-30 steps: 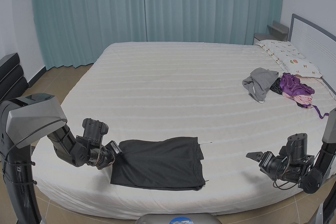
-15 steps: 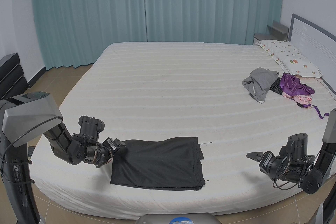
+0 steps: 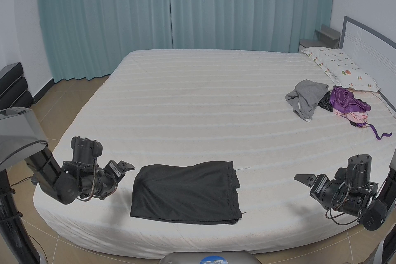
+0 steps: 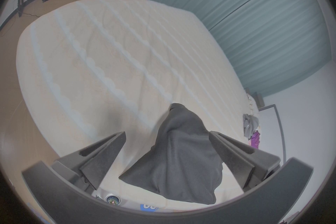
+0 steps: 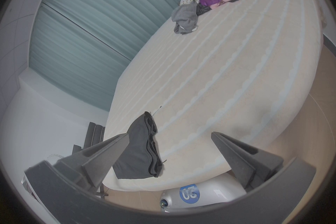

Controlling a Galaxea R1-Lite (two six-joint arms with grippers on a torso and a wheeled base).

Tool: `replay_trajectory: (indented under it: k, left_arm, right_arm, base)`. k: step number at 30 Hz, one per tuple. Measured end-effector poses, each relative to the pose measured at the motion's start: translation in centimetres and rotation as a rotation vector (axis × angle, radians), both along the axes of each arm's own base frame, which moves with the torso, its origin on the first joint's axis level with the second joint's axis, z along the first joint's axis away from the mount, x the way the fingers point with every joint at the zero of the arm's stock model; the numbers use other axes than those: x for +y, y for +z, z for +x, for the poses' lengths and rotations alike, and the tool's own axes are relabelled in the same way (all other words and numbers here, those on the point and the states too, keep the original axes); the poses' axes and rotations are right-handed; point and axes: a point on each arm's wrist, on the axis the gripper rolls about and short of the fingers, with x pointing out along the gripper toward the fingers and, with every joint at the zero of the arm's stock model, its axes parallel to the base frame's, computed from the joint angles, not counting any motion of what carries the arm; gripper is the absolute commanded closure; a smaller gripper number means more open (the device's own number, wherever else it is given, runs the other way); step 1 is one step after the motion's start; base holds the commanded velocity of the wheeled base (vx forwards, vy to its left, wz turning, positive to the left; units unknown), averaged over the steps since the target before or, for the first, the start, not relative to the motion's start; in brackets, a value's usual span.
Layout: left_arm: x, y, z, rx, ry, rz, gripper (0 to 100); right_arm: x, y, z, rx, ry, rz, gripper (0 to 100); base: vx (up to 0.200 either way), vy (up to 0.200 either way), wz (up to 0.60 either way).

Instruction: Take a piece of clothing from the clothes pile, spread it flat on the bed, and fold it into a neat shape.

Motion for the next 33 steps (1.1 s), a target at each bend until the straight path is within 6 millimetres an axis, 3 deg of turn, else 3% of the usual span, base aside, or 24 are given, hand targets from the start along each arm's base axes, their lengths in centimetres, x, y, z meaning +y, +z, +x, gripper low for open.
replay_trajectory:
  k: [15,26,33]
  left_arm:
    - [2.1,5.4,-7.9,-0.413,0.186,0.115,0]
    - [3.6,10.2,-13.1,-0.625,0.265,0.454,0]
    - [4.3,12.1,-16.6,-0.703,0.331,0.604,0]
  right_arm:
    - [-0.5,5.6,-4.4,-0.246,0.003,-0.169,0]
    - [-2.0,8.7,-8.0,-0.395,-0.051,-0.437,0]
    - [-3.3,9.4,-11.2,-0.432,-0.089,-0.505,0]
  base:
    - [0.0,0.0,0.0]
    - [0.0,0.0,0.0]
    - [0.0,0.0,0.0]
